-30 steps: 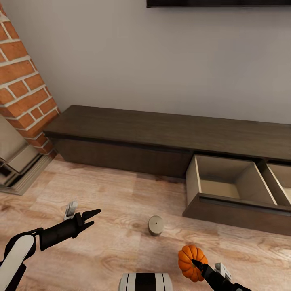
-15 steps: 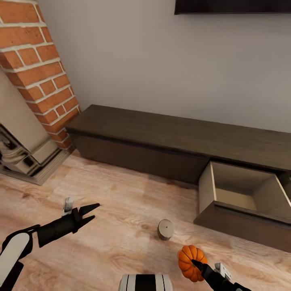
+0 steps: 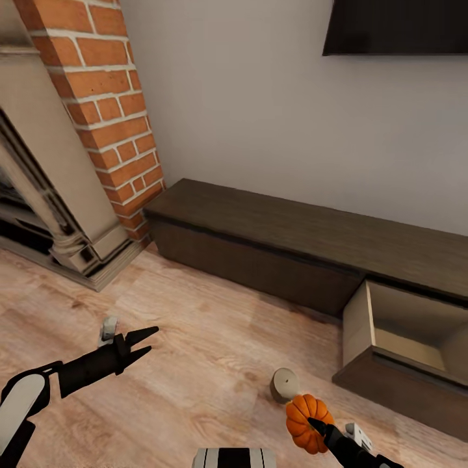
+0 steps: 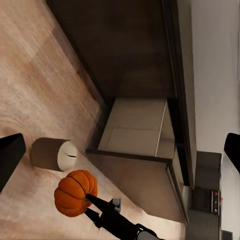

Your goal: Place each of the two pumpkins and all three candles from the living room inside a cabinet in the living room (use any cabinet), then make sure every cabinet is closed, and position the cauldron so it is next to a table in the living room.

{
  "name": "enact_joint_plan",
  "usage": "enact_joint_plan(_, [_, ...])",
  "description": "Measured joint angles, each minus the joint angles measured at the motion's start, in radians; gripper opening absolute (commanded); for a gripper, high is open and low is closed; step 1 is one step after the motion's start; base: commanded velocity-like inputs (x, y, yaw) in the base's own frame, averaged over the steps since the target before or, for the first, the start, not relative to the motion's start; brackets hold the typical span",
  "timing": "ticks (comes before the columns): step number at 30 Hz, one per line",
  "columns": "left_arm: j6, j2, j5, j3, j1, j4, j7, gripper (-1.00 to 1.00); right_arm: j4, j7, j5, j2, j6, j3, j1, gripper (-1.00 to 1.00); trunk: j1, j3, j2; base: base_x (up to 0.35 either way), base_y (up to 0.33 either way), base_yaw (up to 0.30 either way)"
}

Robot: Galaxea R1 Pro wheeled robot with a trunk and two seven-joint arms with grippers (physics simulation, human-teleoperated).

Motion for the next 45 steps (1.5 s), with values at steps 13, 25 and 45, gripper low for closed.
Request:
enact_joint_plan(13, [0.002,0.0,0.032,-0.004,0.0,-0.006,-0.001,1.0,0.0,-0.007,0.001,0.0,0.0,0.002,0.0,-1.0,-0.004,0.035,0.002,-0.2,0.014,0.266])
enact_joint_plan(25, [0.0,0.0,0.036,0.004,0.007,-0.008,-0.003,1.0,0.0,-0.01,0.001,0.001,0.0,0.0,0.0,-1.0,-0.004,0.035,0.002,-0.016,0.0,0.266])
enact_joint_plan(45, [0.0,0.0,0.036,0.005,0.008,-0.008,-0.005,1.0,0.0,-0.005,0.002,0.0,-0.001,0.002,0.0,-1.0,-0.004,0.035,0.002,-0.027,0.006,0.266])
